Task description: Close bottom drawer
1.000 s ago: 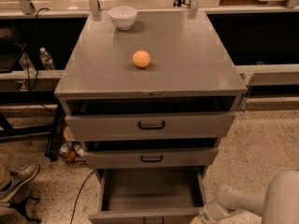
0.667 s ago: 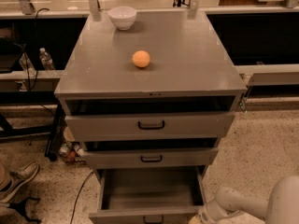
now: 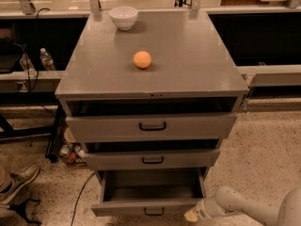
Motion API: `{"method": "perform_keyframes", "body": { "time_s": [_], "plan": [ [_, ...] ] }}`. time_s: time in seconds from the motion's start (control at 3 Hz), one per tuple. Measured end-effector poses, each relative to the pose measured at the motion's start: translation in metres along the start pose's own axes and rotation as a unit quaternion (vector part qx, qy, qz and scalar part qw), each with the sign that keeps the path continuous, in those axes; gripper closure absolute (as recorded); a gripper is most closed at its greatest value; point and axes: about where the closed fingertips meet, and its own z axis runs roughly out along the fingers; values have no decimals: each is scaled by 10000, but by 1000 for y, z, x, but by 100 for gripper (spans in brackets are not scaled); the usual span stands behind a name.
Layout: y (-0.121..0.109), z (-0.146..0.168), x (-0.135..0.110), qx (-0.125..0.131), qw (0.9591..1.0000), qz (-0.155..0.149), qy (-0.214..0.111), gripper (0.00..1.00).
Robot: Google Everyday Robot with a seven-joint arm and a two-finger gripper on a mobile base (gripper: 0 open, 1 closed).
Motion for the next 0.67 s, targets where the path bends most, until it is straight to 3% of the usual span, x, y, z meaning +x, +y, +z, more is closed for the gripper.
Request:
{"method": "perform_keyframes", "body": {
  "time_s": [0.33, 0.67],
  "plan": [
    [0, 0, 0, -1, 10000, -1, -1, 100],
    [-1, 16, -19, -124, 9994, -263, -190, 100]
  ]
}}
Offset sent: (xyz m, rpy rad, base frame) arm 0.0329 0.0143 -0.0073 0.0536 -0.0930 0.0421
